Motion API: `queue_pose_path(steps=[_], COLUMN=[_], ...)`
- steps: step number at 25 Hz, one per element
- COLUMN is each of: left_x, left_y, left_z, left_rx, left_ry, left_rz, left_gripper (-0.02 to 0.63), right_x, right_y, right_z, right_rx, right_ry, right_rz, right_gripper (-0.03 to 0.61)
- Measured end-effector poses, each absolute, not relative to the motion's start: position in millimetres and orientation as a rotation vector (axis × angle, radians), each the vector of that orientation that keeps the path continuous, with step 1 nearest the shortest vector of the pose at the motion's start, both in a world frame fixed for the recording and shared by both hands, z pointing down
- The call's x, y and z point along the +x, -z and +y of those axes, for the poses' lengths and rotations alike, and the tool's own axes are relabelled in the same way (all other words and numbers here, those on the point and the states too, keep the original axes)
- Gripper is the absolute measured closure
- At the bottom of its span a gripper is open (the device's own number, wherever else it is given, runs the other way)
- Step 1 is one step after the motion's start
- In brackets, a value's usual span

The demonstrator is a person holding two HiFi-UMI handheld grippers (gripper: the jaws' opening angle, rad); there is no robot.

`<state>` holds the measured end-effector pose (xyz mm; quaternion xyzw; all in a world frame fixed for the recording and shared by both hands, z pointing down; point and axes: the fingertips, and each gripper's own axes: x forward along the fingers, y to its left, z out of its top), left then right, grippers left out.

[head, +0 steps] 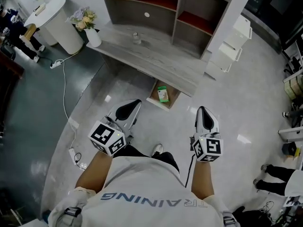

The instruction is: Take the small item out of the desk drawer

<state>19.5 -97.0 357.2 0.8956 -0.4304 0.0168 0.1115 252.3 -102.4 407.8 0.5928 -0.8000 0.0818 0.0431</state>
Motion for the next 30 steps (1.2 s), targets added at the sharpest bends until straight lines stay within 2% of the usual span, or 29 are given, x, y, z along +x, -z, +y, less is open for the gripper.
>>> queue_pose_path(steps=[7, 20, 30], left_x=[9, -58, -40], left_y=[-359, -389, -392], left_z=[-162, -269, -266], left_rx=[2.703, 2.841, 2.796], left_ry=[-0.032, -0.156, -0.127], left_rz=[-1.102, -0.88, -0.883], left_gripper=[0.612, 0.612, 0.612], right_x=[238, 143, 162], right_y=[-404, -410, -415], right_z=[-136, -189, -187], right_rx=[1.945, 2.044, 2.019], right_ry=[-0.232, -0.207, -0.235], right_rz=[-2.315, -2.11, -2.102], right_gripper=[0.563, 0.563, 0.563])
